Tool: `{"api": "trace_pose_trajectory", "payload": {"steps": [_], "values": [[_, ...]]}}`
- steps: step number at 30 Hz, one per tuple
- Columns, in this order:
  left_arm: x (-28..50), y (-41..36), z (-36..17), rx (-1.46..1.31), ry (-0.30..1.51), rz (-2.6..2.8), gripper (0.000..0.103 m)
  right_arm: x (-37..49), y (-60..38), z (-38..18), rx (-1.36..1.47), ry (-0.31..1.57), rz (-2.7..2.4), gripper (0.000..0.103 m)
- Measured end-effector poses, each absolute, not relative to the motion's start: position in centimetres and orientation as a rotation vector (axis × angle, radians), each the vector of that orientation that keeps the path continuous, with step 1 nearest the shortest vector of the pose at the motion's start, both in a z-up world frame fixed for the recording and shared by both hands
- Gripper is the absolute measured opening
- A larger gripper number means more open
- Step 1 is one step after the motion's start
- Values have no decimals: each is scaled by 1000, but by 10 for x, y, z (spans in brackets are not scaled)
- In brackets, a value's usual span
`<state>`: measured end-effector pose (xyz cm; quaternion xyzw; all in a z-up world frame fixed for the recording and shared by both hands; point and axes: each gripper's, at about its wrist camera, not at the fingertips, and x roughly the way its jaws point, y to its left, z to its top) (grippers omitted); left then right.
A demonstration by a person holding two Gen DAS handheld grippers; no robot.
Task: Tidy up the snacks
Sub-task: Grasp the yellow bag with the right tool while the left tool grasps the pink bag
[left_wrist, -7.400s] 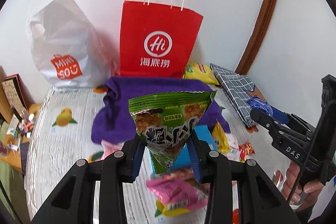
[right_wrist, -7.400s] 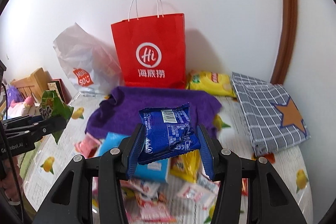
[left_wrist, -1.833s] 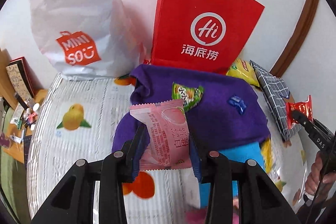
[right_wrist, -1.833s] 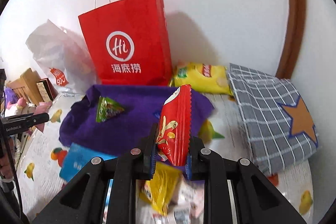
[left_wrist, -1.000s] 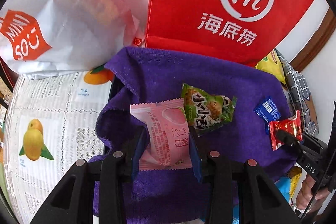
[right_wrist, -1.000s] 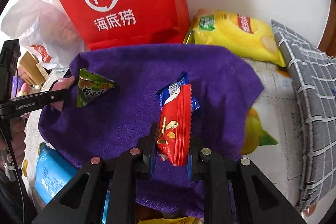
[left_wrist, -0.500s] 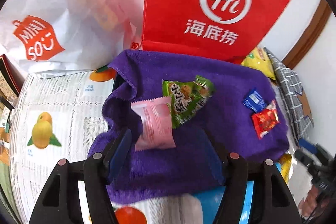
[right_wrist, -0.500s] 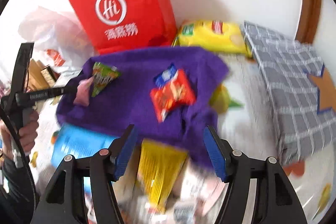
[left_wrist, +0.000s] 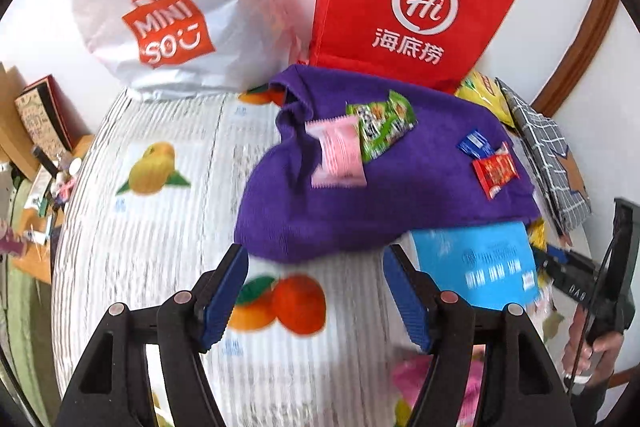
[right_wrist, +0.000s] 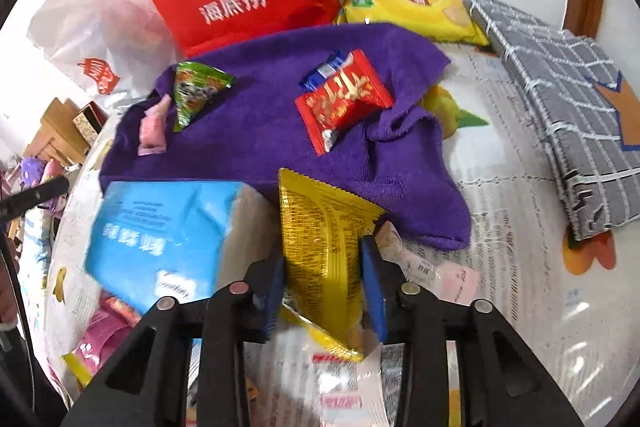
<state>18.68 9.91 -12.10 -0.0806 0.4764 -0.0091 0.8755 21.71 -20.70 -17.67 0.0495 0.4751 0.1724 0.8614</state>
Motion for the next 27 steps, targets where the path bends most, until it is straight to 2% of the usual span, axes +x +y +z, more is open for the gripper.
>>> {"api": "trace_pose_trajectory", "payload": {"steps": [6,9,15,19,22,27], "values": [[154,71,-128,-188,1016,-110,69,181,-223,-146,99,902,339,34],[138,46,-127,-184,1018,-176,77,164,-234,-138,114,872,330,34],[128,-1,-137,-115,1065,-191,80,131,-250,-128,111,824,313,34],[124,-10,-160,-83,1137,-150,80,111,-259,-130,120,805,314,34],[112,-8,-172,-112,1163,-180,84,102,-263,-134,132,802,325,34],[96,-7,-180,-132,1142,-183,85,98,-259,-139,133,799,356,34]]}}
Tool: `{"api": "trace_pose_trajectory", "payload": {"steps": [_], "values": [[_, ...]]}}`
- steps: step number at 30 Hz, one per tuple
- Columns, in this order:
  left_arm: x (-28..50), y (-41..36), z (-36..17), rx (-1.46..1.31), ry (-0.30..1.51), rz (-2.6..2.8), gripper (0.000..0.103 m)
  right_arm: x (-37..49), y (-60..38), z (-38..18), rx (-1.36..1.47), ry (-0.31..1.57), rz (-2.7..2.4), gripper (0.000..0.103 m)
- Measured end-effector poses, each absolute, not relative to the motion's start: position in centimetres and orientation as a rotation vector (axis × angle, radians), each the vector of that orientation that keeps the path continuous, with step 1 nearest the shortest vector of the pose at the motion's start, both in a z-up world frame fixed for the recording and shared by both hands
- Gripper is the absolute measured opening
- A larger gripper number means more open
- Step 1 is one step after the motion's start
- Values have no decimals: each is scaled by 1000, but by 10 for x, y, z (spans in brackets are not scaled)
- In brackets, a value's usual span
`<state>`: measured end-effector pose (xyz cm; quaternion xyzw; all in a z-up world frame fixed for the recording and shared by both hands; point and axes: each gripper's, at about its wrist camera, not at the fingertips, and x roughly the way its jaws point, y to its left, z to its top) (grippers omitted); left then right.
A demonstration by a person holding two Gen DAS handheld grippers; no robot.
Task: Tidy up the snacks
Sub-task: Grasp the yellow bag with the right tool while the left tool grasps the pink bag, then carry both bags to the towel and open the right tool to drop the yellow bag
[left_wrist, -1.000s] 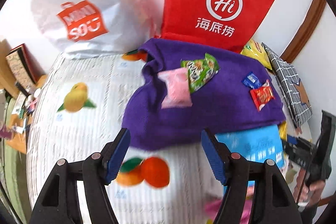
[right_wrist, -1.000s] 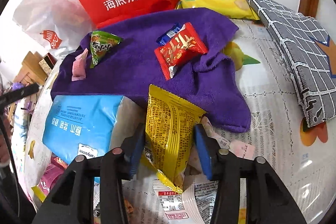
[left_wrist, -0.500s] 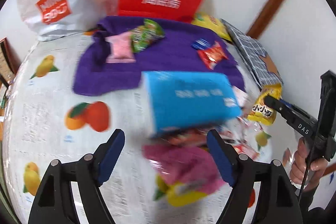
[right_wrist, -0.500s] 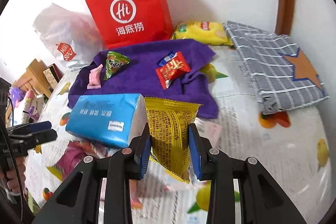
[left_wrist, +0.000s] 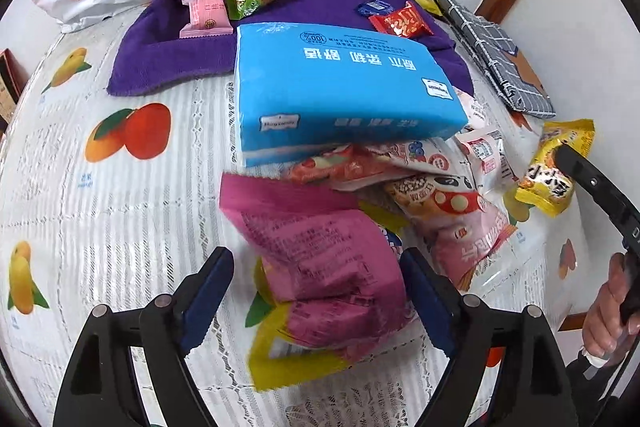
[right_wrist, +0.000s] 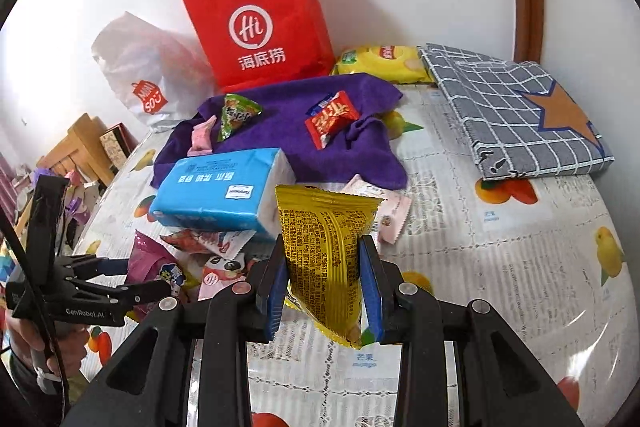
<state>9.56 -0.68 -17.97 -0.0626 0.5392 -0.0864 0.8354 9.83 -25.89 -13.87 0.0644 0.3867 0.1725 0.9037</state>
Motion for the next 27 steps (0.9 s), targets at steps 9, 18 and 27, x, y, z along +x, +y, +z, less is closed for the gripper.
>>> {"api": "trace_pose_trajectory", "payload": {"steps": [9,18,27], "values": [[83,6,-172,-198,1084,-245,65,97,-251,-142,109,809,373,33],[77,35,-149,-224,1003,-226,65,97,-237,-134,103,796,383,33],[84,56,-122,-263,935,-194,65,108,-230,-119,101,789,360,33]]}}
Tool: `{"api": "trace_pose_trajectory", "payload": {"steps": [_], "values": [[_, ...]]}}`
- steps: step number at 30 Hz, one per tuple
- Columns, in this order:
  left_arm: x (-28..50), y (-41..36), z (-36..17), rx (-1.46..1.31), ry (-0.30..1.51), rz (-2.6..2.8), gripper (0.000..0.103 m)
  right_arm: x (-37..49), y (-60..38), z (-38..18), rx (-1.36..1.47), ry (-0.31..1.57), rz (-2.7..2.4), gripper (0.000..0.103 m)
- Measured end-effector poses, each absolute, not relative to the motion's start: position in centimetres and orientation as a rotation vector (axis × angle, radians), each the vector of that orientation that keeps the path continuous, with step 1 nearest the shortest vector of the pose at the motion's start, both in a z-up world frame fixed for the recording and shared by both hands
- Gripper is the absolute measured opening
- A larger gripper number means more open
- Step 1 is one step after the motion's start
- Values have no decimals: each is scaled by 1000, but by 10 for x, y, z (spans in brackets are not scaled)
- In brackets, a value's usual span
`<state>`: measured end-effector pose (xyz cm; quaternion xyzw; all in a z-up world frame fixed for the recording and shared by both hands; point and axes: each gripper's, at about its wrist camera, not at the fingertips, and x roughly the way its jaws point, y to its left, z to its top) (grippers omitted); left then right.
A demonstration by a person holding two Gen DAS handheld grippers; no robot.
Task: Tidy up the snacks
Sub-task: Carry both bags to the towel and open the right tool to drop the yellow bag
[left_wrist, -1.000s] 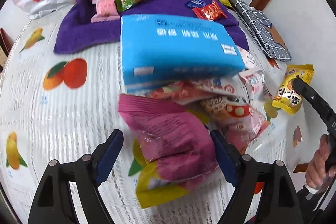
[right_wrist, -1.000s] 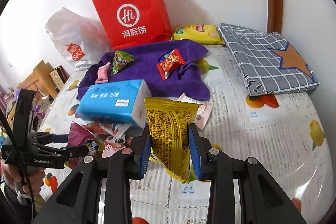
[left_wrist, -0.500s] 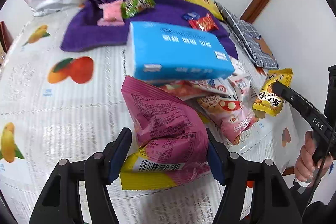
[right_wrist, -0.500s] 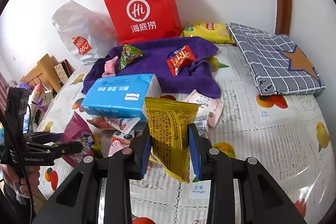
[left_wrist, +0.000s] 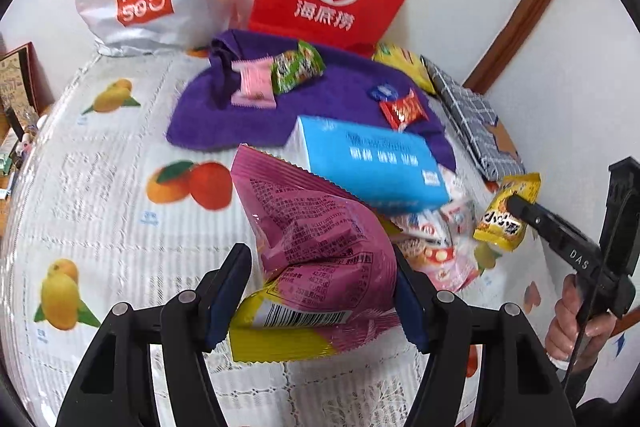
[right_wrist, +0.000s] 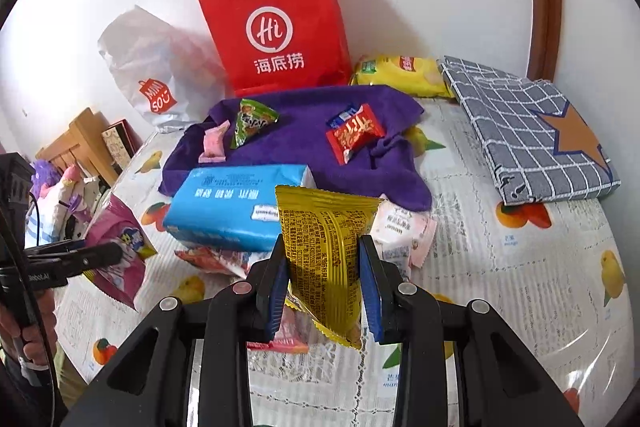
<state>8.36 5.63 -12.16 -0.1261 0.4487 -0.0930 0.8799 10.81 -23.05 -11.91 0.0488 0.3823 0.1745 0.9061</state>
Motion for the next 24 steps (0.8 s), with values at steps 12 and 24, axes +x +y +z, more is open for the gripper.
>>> {"api": "trace_pose_trajectory", "payload": {"steps": [12,24], "values": [[112,72,-79,-260,860,-175,65,139,-220,-92,93,765,342,33],[168,86,-65,-252,840,-154,65,202,-195,-79,71,756,358,33]]}}
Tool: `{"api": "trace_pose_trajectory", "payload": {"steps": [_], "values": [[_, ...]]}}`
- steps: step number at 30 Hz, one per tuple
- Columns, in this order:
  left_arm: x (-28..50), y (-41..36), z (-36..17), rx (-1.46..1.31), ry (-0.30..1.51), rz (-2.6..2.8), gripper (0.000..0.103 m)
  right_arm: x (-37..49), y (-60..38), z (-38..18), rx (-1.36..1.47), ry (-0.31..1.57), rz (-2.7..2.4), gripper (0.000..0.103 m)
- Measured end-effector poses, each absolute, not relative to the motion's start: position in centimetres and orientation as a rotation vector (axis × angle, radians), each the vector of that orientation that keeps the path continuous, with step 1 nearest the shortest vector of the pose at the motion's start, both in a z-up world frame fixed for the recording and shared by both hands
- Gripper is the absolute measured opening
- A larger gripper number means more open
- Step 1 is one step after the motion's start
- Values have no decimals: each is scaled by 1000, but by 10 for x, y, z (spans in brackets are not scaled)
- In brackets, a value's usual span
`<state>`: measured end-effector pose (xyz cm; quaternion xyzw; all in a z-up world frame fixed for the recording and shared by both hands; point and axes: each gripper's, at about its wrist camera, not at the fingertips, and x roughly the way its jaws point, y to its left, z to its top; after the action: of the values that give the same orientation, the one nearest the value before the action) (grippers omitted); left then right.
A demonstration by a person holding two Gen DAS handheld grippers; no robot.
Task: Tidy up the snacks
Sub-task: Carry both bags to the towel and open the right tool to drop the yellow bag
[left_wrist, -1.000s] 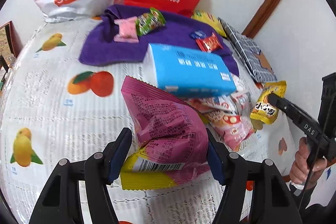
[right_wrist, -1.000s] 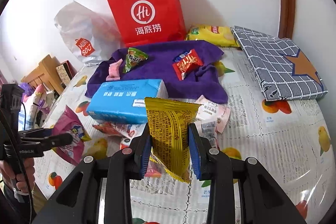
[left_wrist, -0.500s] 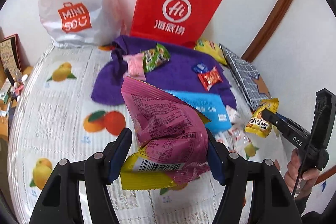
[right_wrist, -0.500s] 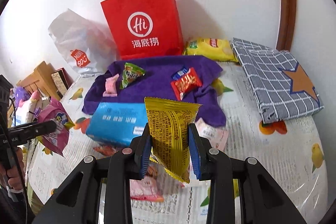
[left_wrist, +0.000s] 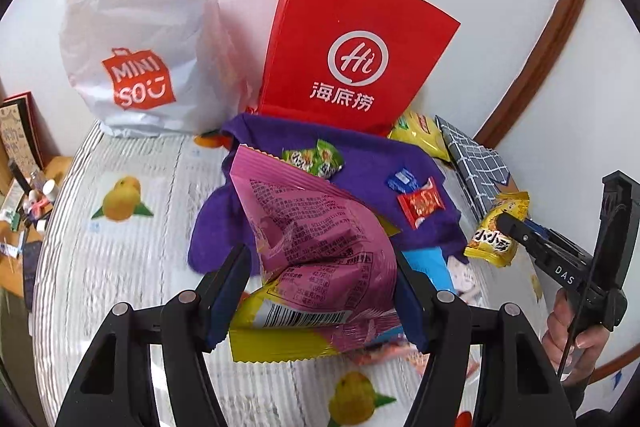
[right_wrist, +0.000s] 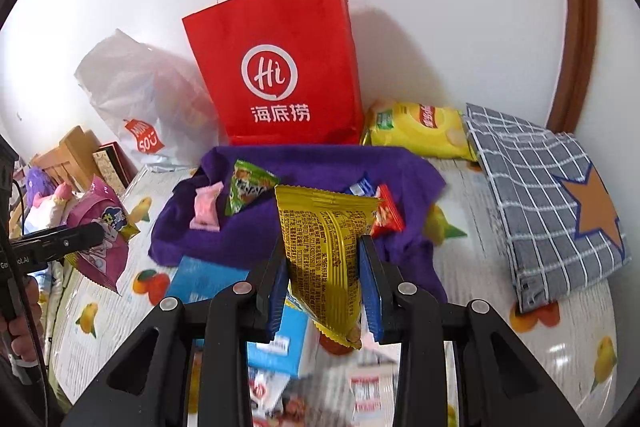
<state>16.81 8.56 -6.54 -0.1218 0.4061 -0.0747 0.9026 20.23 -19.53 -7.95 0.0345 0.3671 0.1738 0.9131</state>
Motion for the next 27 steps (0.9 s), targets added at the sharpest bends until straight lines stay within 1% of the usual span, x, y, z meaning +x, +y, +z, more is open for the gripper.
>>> {"api": "trace_pose_trajectory", "payload": {"steps": [10,22,26,27], "values": [[219,84,-78,-249,867,-166,65,249,-178,-96,69,791,371,33],[280,82,-122,-264,936,-165,65,305,-150,-159,28,942,401,33],[294,76,-135,-258,964,-165,65,310,-150,-167,27,970,420,34],[298,74,-138,-252,967,-161,65,310,-151,-167,23,976,421,36]]}}
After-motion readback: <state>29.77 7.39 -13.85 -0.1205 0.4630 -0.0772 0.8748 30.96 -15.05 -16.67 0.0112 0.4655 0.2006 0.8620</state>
